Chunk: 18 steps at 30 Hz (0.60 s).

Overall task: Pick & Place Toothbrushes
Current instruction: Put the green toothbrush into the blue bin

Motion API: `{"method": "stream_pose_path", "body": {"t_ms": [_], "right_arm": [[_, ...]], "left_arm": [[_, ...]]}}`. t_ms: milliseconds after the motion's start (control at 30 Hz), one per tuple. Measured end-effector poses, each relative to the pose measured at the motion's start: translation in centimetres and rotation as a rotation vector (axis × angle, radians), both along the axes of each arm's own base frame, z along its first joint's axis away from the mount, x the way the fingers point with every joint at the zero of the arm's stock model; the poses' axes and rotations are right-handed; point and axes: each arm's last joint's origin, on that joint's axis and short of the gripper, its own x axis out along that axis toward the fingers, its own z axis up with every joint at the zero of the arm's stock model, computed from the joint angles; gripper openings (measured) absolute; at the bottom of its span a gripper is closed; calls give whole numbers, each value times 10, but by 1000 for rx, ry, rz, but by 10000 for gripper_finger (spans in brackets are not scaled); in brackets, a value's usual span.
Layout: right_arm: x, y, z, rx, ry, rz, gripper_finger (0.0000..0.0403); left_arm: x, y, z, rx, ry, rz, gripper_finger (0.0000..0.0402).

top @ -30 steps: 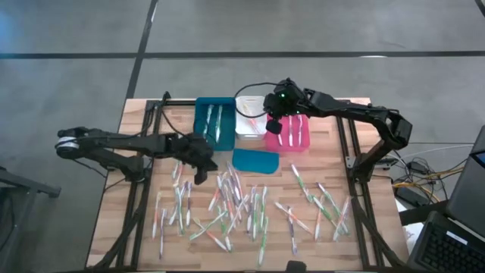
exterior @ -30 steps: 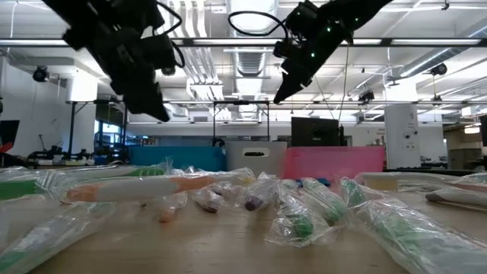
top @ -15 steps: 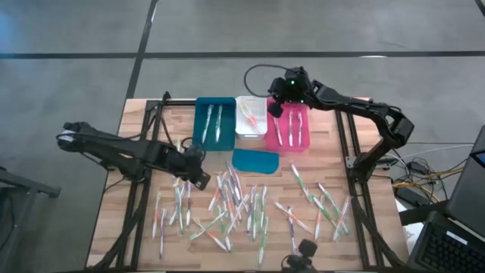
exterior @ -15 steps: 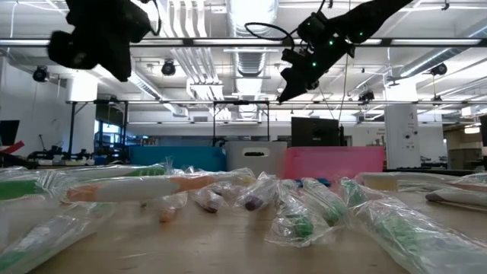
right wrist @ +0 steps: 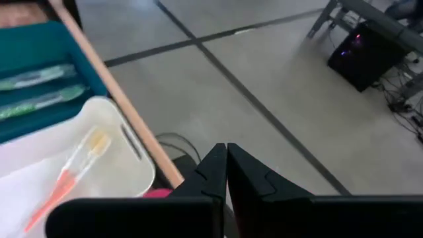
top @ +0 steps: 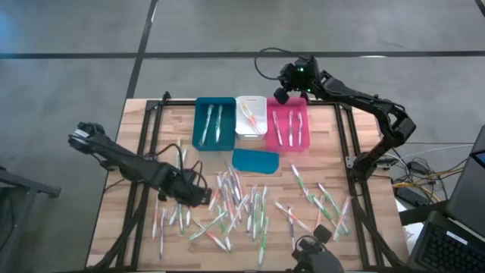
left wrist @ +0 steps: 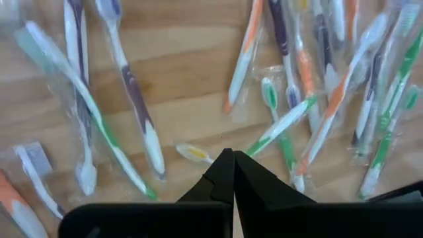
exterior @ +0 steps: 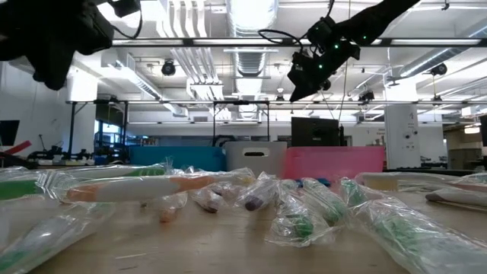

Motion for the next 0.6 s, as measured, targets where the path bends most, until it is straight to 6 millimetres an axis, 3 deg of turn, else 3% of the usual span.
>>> {"method": "stream_pose_path", "body": {"t_ms": [267,600], "right_arm": [[1,-2,4,-25,-36,6,8],[-1,0,0,9,-3,6,8]], "left_arm": [[4,-17,-14,18,51,-22,16],[-4,-22,-22,-75,225,3,77]]}}
